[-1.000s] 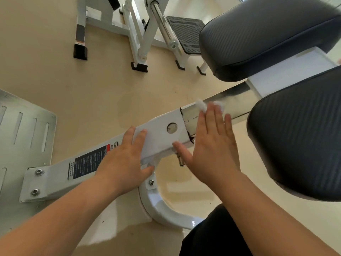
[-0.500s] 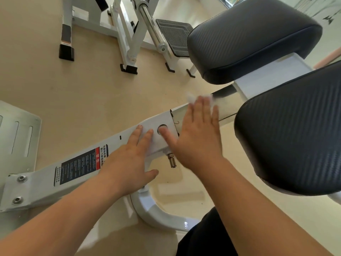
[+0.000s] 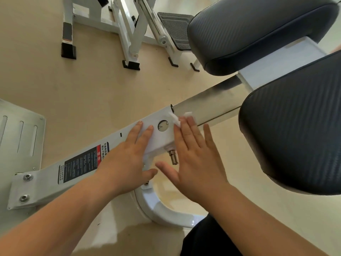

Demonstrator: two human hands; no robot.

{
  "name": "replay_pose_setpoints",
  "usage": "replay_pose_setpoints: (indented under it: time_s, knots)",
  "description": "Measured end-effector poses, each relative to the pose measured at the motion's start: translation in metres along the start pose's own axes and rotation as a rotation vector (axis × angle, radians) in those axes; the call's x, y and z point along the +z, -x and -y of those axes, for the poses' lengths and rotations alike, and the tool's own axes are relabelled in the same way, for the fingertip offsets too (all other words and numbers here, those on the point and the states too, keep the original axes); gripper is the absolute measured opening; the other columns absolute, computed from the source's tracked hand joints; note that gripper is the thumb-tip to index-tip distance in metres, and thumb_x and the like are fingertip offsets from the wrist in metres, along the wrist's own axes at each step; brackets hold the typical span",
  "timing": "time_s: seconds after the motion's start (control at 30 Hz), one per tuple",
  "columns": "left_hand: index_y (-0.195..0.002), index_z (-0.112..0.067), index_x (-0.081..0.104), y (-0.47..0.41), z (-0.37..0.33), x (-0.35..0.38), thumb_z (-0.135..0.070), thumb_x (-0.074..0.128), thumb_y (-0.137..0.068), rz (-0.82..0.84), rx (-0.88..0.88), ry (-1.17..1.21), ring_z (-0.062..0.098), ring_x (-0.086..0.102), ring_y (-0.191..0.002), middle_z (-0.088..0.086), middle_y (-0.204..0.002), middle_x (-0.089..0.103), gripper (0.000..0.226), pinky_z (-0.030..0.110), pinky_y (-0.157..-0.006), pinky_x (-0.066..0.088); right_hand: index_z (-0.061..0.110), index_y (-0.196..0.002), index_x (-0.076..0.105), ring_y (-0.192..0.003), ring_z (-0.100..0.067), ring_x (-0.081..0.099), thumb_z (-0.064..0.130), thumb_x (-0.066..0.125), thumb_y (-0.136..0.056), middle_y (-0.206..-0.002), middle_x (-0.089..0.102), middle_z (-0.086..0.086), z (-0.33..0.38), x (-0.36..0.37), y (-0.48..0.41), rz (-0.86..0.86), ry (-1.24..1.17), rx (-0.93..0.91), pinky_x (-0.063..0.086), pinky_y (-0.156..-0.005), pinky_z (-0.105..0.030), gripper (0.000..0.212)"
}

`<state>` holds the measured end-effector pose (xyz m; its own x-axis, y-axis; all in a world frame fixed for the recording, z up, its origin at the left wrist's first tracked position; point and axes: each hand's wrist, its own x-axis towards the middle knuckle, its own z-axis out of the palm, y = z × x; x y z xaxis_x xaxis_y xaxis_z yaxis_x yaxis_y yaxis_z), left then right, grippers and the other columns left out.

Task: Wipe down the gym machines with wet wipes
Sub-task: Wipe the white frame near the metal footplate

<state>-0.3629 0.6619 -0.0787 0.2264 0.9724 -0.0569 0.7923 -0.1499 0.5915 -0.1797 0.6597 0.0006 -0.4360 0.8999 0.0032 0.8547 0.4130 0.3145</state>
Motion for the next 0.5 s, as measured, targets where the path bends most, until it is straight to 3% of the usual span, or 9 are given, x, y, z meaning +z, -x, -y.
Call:
replay_pose_setpoints:
  time_s: [0.17, 0.23, 0.33, 0.5]
  knots:
    - [-0.152, -0.039, -0.027, -0.001, -0.001, 0.003, -0.066, 0.061, -0.085, -0.009, -0.002, -0.028, 0.021, 0.038, -0.141, -0.012, -0.161, -0.034, 0.114, 0.036, -0.105, 0.043, 0.006, -0.162, -0.007, -0.155, -0.025, -0.025, 0.078, 0.010, -0.094, -0.170, -0.015, -0.013, -0.024, -0.017, -0.023, -0.049, 0.006, 0.166, -0.013, -0.125, -0.052, 0.101]
    - [-0.154, -0.040, -0.024, -0.002, 0.001, 0.005, -0.066, 0.059, -0.085, -0.028, -0.001, -0.008, 0.020, 0.036, -0.143, -0.013, -0.162, -0.031, 0.111, 0.037, -0.105, 0.043, 0.005, -0.162, -0.001, -0.156, -0.026, -0.020, 0.077, 0.011, -0.094, -0.171, -0.008, -0.014, -0.009, -0.012, -0.023, -0.053, -0.037, 0.121, -0.014, -0.125, -0.053, 0.100]
    - [-0.156, -0.042, -0.016, -0.005, 0.006, 0.008, -0.063, 0.059, -0.083, -0.069, 0.035, 0.043, 0.021, 0.034, -0.145, -0.016, -0.164, -0.024, 0.107, 0.041, -0.104, 0.045, -0.001, -0.160, 0.019, -0.159, -0.029, -0.002, 0.076, 0.022, -0.095, -0.170, 0.010, -0.017, 0.013, 0.007, -0.004, -0.080, -0.094, -0.027, -0.003, -0.127, -0.053, 0.100]
    - [-0.158, -0.042, -0.008, -0.003, 0.021, 0.012, -0.043, 0.070, -0.087, -0.111, 0.026, 0.047, 0.022, 0.031, -0.147, -0.014, -0.166, -0.010, 0.105, 0.042, -0.109, 0.041, 0.001, -0.162, 0.013, -0.159, -0.028, -0.005, 0.075, 0.022, -0.096, -0.171, 0.007, -0.016, -0.004, -0.012, -0.028, -0.028, 0.018, -0.009, -0.012, -0.125, -0.051, 0.099]
